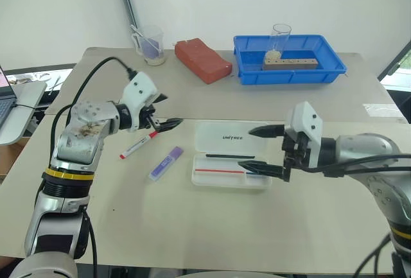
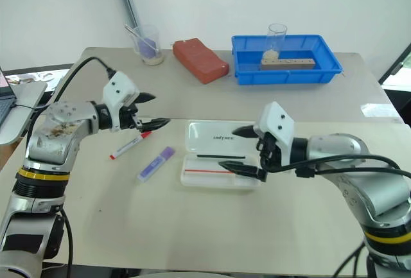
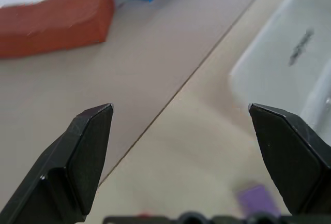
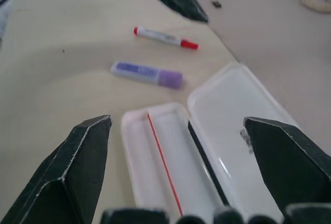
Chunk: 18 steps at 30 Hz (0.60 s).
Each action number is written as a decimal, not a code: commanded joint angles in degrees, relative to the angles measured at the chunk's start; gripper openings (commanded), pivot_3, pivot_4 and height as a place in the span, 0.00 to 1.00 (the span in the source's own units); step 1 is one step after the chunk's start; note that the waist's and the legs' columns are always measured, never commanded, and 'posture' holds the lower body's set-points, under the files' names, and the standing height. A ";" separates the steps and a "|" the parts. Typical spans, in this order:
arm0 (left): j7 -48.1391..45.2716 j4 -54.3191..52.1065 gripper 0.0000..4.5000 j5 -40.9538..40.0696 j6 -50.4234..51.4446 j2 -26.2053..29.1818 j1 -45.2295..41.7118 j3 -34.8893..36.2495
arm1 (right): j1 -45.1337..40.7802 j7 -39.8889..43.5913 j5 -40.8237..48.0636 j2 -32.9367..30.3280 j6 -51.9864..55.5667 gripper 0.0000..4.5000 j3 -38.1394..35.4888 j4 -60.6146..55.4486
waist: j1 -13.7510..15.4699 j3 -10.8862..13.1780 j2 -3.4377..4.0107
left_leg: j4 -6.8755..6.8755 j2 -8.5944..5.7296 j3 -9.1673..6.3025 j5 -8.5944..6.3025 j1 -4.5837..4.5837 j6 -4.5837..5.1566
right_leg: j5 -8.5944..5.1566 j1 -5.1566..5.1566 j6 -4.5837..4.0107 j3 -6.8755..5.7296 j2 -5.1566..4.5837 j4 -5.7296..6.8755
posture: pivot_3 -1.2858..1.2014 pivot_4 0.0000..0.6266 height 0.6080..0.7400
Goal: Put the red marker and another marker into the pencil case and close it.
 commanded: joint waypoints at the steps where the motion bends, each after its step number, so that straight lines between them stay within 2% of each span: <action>1: 2.97 1.49 0.99 0.25 -2.71 1.04 2.03 3.61 | -4.33 -1.28 1.11 1.82 1.13 1.00 1.08 -0.30 | 0.30 0.01 -0.03 | 0.00 0.00 0.00 0.00 0.00 0.00 | 0.00 0.00 -0.01 -0.01 0.00 0.00 | 0.52 0.24 1.00; 10: 2.67 3.77 0.99 0.12 -4.82 2.65 7.53 4.52 | -7.27 -1.12 0.64 3.79 1.63 1.00 2.70 0.19 | 1.27 -0.02 -0.08 | 0.01 -0.01 0.15 0.00 -0.31 -0.01 | 0.09 -0.61 -0.16 -0.03 -0.15 0.10 | 0.52 0.24 1.00; 18: -1.06 16.35 0.99 -0.27 -9.22 3.72 8.29 4.73 | -8.81 -2.00 1.49 5.17 1.88 1.00 2.15 -0.44 | 0.61 -0.05 -0.07 | 0.00 0.08 0.14 0.03 -0.46 0.04 | 0.14 -0.69 -0.24 -0.01 0.00 0.24 | 0.52 0.24 1.00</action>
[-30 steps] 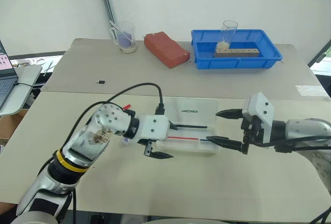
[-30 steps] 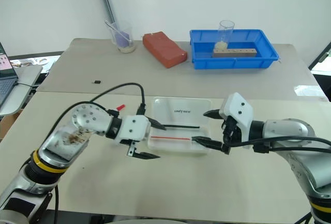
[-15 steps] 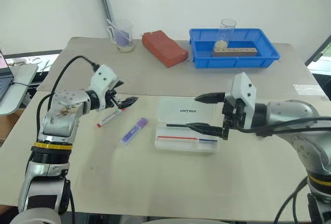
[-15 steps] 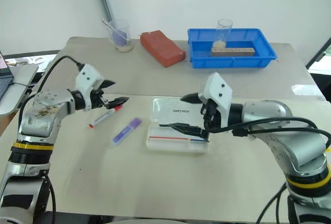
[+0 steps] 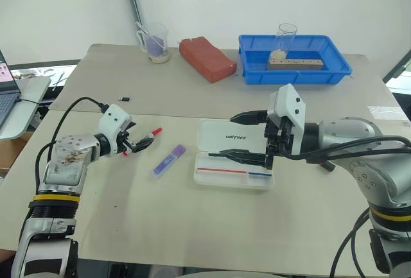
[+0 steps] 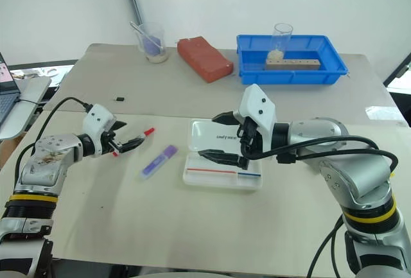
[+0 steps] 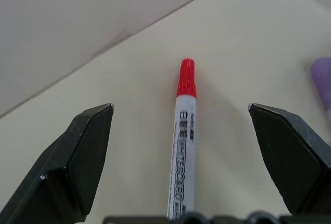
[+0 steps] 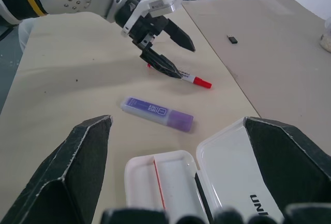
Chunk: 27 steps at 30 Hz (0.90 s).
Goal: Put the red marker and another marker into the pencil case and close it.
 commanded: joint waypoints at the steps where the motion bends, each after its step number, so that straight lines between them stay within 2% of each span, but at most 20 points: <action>1: -2.85 6.02 0.99 -0.95 -2.23 1.59 -0.56 1.28 | -2.92 -1.03 1.46 1.21 -0.24 1.00 -1.42 -1.54 | -0.25 0.00 0.01 | 0.00 0.00 0.00 0.00 0.00 0.00 | 0.00 -0.01 0.00 0.00 0.00 0.00 | 0.52 0.24 1.00; 2: -3.55 7.53 0.99 -0.86 -2.77 1.65 -0.65 1.08 | -3.28 -1.25 1.66 1.63 -0.09 1.00 -1.51 -1.61 | -0.30 0.00 0.01 | -0.01 0.00 0.00 0.00 0.00 0.00 | 0.00 -0.03 0.00 0.00 0.01 0.01 | 0.52 0.24 1.00; 4: -4.84 9.38 0.90 -0.89 -3.42 1.72 -0.73 0.79 | -3.83 -1.69 2.19 2.11 0.34 1.00 -1.58 -1.92 | -0.26 -0.03 -0.03 | -0.01 0.01 0.00 0.00 0.00 0.00 | 0.00 -0.04 0.00 -0.03 0.01 0.03 | 0.52 0.24 1.00; 6: -6.20 9.45 0.76 -0.80 -3.80 2.08 -0.31 0.20 | -4.17 -2.21 2.76 2.28 0.72 1.00 -1.60 -2.20 | -0.23 -0.07 -0.01 | 0.00 0.04 0.01 0.00 0.03 0.00 | -0.01 -0.11 -0.01 -0.09 0.00 -0.02 | 0.52 0.24 1.00; 10: -6.22 8.61 0.31 -0.94 -3.73 2.19 0.32 0.66 | -4.58 -2.93 3.43 2.25 1.13 1.00 -1.63 -2.45 | -0.23 -0.09 -0.01 | -0.01 0.04 0.03 0.00 0.03 -0.01 | 0.00 -0.11 -0.02 -0.07 -0.03 -0.01 | 0.52 0.24 1.00; 13: -6.12 6.21 0.04 -1.84 -3.16 2.63 0.99 1.74 | -4.60 -2.95 3.32 1.96 1.23 1.00 -1.60 -2.35 | -0.26 -0.12 0.00 | -0.01 0.05 0.03 0.00 0.02 0.00 | 0.00 -0.08 -0.02 -0.07 -0.03 -0.01 | 0.52 0.24 1.00; 17: -4.42 0.16 0.04 -2.84 -2.61 3.55 0.09 3.60 | -3.12 -2.03 2.22 0.42 0.70 1.00 -1.99 -1.44 | -0.20 -0.11 -0.03 | 0.00 0.05 0.04 0.00 -0.06 0.00 | 0.00 -0.05 -0.03 -0.06 -0.03 0.09 | 0.52 0.24 1.00; 20: -7.20 -11.46 0.04 -6.60 -0.34 3.98 -1.73 3.37 | 0.65 0.03 0.22 -2.80 -1.14 1.00 -2.57 -0.91 | 0.18 -0.11 -0.11 | 0.00 0.05 0.03 0.00 -0.07 0.00 | 0.00 -0.06 -0.03 -0.09 -0.03 0.10 | 0.52 0.24 1.00; 24: -11.32 -25.18 0.04 -9.91 3.92 5.09 -3.58 -1.15 | 6.34 3.19 -1.75 -7.11 -4.08 1.00 -3.84 -0.82 | 0.54 -0.15 -0.04 | 0.03 0.02 0.09 0.00 -0.08 -0.01 | 0.01 -0.03 -0.01 -0.12 -0.10 -0.11 | 0.52 0.24 1.00; 27: -13.93 -30.97 0.04 -9.27 3.88 5.36 -4.57 -6.81 | 9.19 3.95 -1.85 -8.31 -4.79 1.00 -4.91 -0.94 | 0.24 -0.31 0.21 | 0.01 -0.05 0.10 0.00 -0.06 0.00 | 0.01 0.12 0.01 0.03 -0.08 -0.13 | 0.52 0.24 1.00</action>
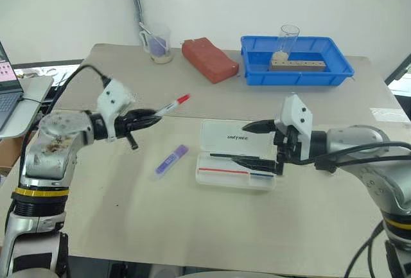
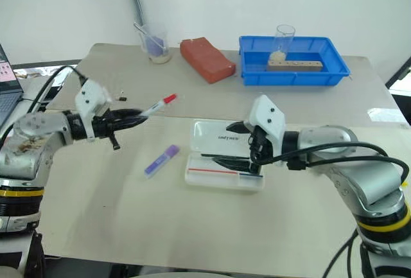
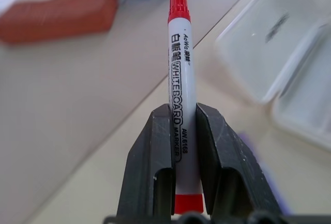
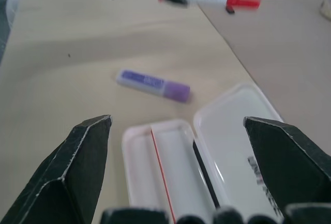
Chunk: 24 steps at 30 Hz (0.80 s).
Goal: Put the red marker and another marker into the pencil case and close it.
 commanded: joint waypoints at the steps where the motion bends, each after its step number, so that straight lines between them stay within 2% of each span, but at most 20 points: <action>1: -2.99 -5.89 0.04 1.19 -1.12 0.12 -1.12 -7.19 | 2.00 0.93 -0.32 -1.09 -2.22 1.00 -3.18 -1.27 | -0.28 -0.03 0.06 | 0.00 0.00 -0.01 0.00 0.03 0.00 | 0.00 0.01 0.01 0.00 0.03 0.01 | 0.52 0.24 1.00; 4: -3.57 -4.34 0.04 5.26 -5.78 -2.29 -3.10 -13.65 | 4.93 0.89 -0.65 -1.61 -2.46 1.00 -4.23 -1.87 | -0.65 -0.03 0.06 | 0.01 0.01 -0.22 0.01 0.03 0.02 | 0.00 -0.02 0.00 0.07 0.26 0.05 | 0.52 0.24 1.00; 8: -1.32 4.08 0.04 11.79 -14.18 -9.80 -7.19 -21.07 | 9.08 -0.41 -1.82 -2.12 -2.50 1.00 -5.73 -2.94 | -0.22 -0.01 0.02 | 0.08 -0.03 -0.25 0.02 0.00 0.04 | 0.00 0.01 0.00 0.09 0.27 0.03 | 0.52 0.24 1.00; 13: -1.59 10.01 0.04 15.03 -18.19 -15.96 -8.57 -25.66 | 13.64 -2.23 -3.96 -2.35 -3.08 1.00 -6.87 -4.44 | 0.14 0.01 0.00 | 0.25 -0.09 -0.28 0.02 -0.07 0.05 | 0.04 0.07 0.09 0.13 0.22 -0.06 | 0.52 0.24 1.00; 18: -1.85 12.46 0.04 17.74 -18.86 -17.47 -8.73 -27.56 | 16.52 -4.44 -4.16 -2.05 -2.60 1.00 -8.82 -6.47 | -0.13 0.05 -0.06 | 0.23 -0.09 -0.34 0.02 -0.08 0.05 | 0.04 0.02 0.09 0.13 0.25 0.00 | 0.52 0.24 1.00; 20: -2.15 12.61 0.26 18.16 -19.07 -17.45 -8.33 -27.73 | 16.89 -5.37 -3.65 -1.65 -2.14 1.00 -9.62 -7.10 | -0.16 0.06 -0.08 | 0.23 -0.09 -0.36 0.02 -0.08 0.05 | 0.04 0.03 0.10 0.13 0.26 0.00 | 0.52 0.24 1.00; 22: -2.15 12.23 0.42 18.22 -19.10 -17.72 -7.98 -27.53 | 16.98 -6.15 -3.09 -1.25 -1.78 1.00 -10.13 -7.42 | -0.15 0.06 -0.08 | 0.24 -0.10 -0.36 0.02 -0.08 0.05 | 0.04 0.03 0.10 0.13 0.26 0.00 | 0.52 0.24 1.00; 24: -2.01 11.70 0.63 18.31 -18.96 -17.96 -7.93 -27.22 | 16.77 -6.45 -2.87 -1.16 -1.63 1.00 -10.14 -7.40 | -0.11 0.06 -0.08 | 0.25 -0.10 -0.37 0.02 -0.08 0.05 | 0.04 0.04 0.10 0.12 0.26 0.00 | 0.52 0.24 1.00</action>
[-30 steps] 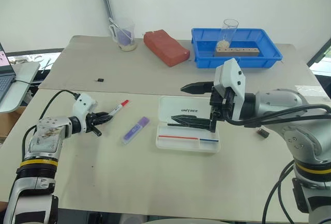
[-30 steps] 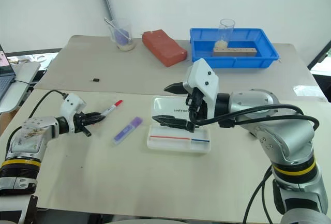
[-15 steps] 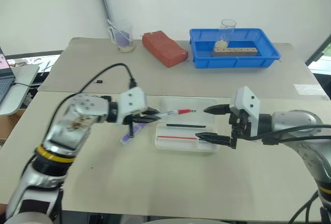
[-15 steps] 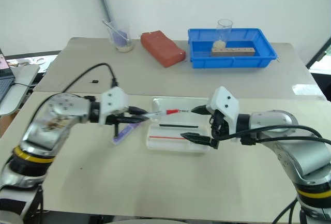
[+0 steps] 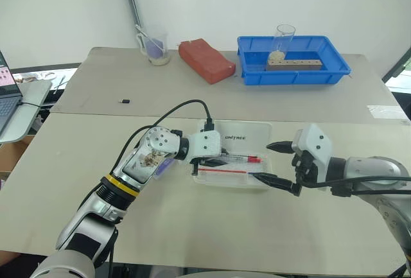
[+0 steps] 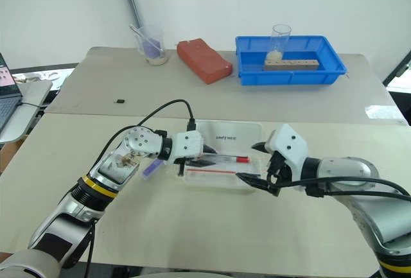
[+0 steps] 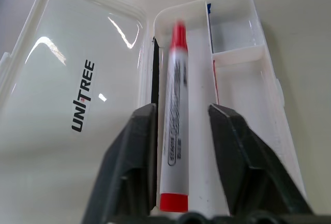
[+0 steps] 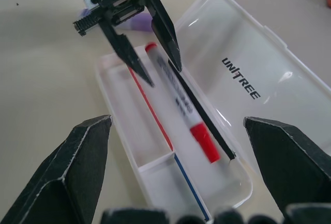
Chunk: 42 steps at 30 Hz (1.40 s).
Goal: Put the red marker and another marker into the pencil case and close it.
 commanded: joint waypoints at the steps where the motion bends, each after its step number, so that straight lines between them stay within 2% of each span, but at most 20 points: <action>1: 0.01 -1.58 0.70 0.08 -0.65 -0.28 -0.29 0.76 | -0.62 -0.89 0.80 0.08 0.06 1.00 -2.14 -1.65 | 0.10 0.00 0.00 | 0.01 0.00 0.00 0.00 0.00 0.00 | 0.00 0.01 0.00 0.00 0.00 0.00 | 0.52 0.24 1.00; 3: 0.63 -2.31 0.93 -0.50 -0.01 -0.45 -0.22 1.80 | -1.01 -0.81 0.77 -0.11 -0.18 1.00 -1.81 -1.28 | 0.17 -0.01 0.01 | 0.04 -0.01 -0.02 0.00 0.00 0.00 | 0.00 0.04 0.02 -0.02 -0.01 -0.01 | 0.52 0.24 1.00; 4: 0.81 -3.05 0.99 -1.06 0.71 -0.36 -0.23 2.55 | -1.32 -0.72 0.73 -0.18 -0.34 1.00 -1.59 -1.00 | 0.17 0.00 0.00 | 0.05 -0.01 -0.02 0.00 0.00 0.00 | 0.00 0.04 0.02 -0.02 -0.01 -0.01 | 0.52 0.24 1.00; 7: 0.75 -9.27 0.99 -5.83 7.67 2.69 0.62 8.99 | -4.06 0.47 0.80 -0.21 -0.95 1.00 -0.04 0.45 | -0.05 -0.01 0.02 | 0.04 -0.01 -0.02 0.00 -0.01 0.00 | 0.00 0.02 0.02 -0.02 -0.01 0.00 | 0.52 0.24 1.00; 10: 3.63 -11.17 0.99 -6.83 11.89 5.61 2.19 14.36 | -7.50 1.88 1.37 0.52 -1.10 1.00 1.94 1.54 | -0.79 -0.02 0.05 | 0.00 0.04 -0.05 0.00 0.01 0.00 | 0.00 -0.01 0.02 -0.01 0.06 0.05 | 0.52 0.24 1.00; 14: 8.83 -13.20 0.99 -7.26 17.65 8.86 8.91 20.79 | -13.97 4.04 3.52 2.98 -0.11 1.00 5.60 2.24 | -0.87 -0.07 0.15 | -0.04 0.04 -0.14 -0.01 0.09 0.01 | 0.00 0.03 0.02 0.02 0.11 0.05 | 0.52 0.24 1.00; 17: 12.51 -16.52 0.99 -8.83 24.53 9.02 15.11 24.18 | -19.76 4.83 6.65 6.35 1.58 1.00 7.85 3.34 | -0.75 -0.12 0.22 | -0.04 0.05 -0.15 -0.01 0.09 0.01 | 0.00 0.00 0.01 0.01 0.11 0.11 | 0.52 0.24 1.00; 22: 15.46 -20.13 0.99 -7.62 28.18 10.41 23.84 23.02 | -25.41 7.39 7.38 8.19 2.22 1.00 11.70 4.89 | 0.32 -0.06 0.02 | 0.03 0.05 -0.16 -0.01 0.10 0.00 | 0.00 -0.16 -0.01 -0.12 -0.01 0.07 | 0.52 0.24 1.00; 27: 17.44 -18.93 0.99 -7.89 28.18 9.90 26.13 23.14 | -26.87 8.91 6.47 8.14 1.29 1.00 13.54 6.10 | 0.61 -0.07 0.01 | 0.00 0.02 -0.11 -0.01 0.10 -0.01 | 0.02 -0.18 -0.06 -0.13 -0.14 0.06 | 0.52 0.24 1.00; 28: 17.30 -19.10 0.88 -8.31 28.25 9.96 26.53 23.24 | -26.86 8.96 6.35 8.10 1.20 1.00 13.56 6.23 | 0.59 -0.07 0.02 | -0.01 0.02 -0.12 -0.01 0.10 -0.01 | 0.01 -0.18 -0.07 -0.13 -0.15 0.06 | 0.52 0.24 1.00; 30: 17.13 -19.38 0.71 -8.68 28.02 10.35 27.12 23.15 | -26.79 8.94 6.22 8.05 1.17 1.00 13.46 6.35 | 0.45 -0.07 0.02 | -0.04 0.02 -0.10 -0.01 0.10 -0.01 | 0.01 -0.18 -0.08 -0.11 -0.16 0.07 | 0.52 0.24 1.00; 34: 16.97 -19.39 0.26 -8.60 27.18 11.61 27.85 23.14 | -26.12 9.03 6.15 7.48 1.28 1.00 12.59 6.19 | 0.16 -0.07 0.01 | -0.13 0.02 -0.10 -0.01 0.10 -0.01 | 0.02 -0.15 -0.12 -0.10 -0.14 0.10 | 0.52 0.24 1.00; 35: 16.50 -19.34 0.20 -9.02 27.41 12.19 27.43 23.61 | -25.75 8.89 6.16 7.24 1.37 1.00 12.20 6.04 | 0.05 -0.07 0.01 | -0.15 0.02 -0.10 -0.01 0.10 -0.01 | 0.02 -0.15 -0.12 -0.09 -0.14 0.10 | 0.52 0.24 1.00; 40: 14.07 -17.49 0.20 -9.22 24.23 16.15 21.24 25.17 | -23.88 8.17 6.04 6.13 1.34 1.00 10.88 5.59 | -0.02 -0.06 -0.02 | -0.20 0.02 -0.10 -0.01 0.09 -0.01 | 0.02 -0.18 -0.15 -0.11 -0.13 0.10 | 0.52 0.24 1.00; 42: 11.18 -17.63 0.20 -12.45 22.96 16.69 16.91 26.79 | -22.37 7.99 5.78 5.07 1.27 1.00 9.78 5.31 | 0.30 -0.05 -0.03 | -0.20 0.02 -0.10 -0.01 0.09 -0.01 | 0.02 -0.26 -0.15 -0.15 -0.13 0.05 | 0.52 0.24 1.00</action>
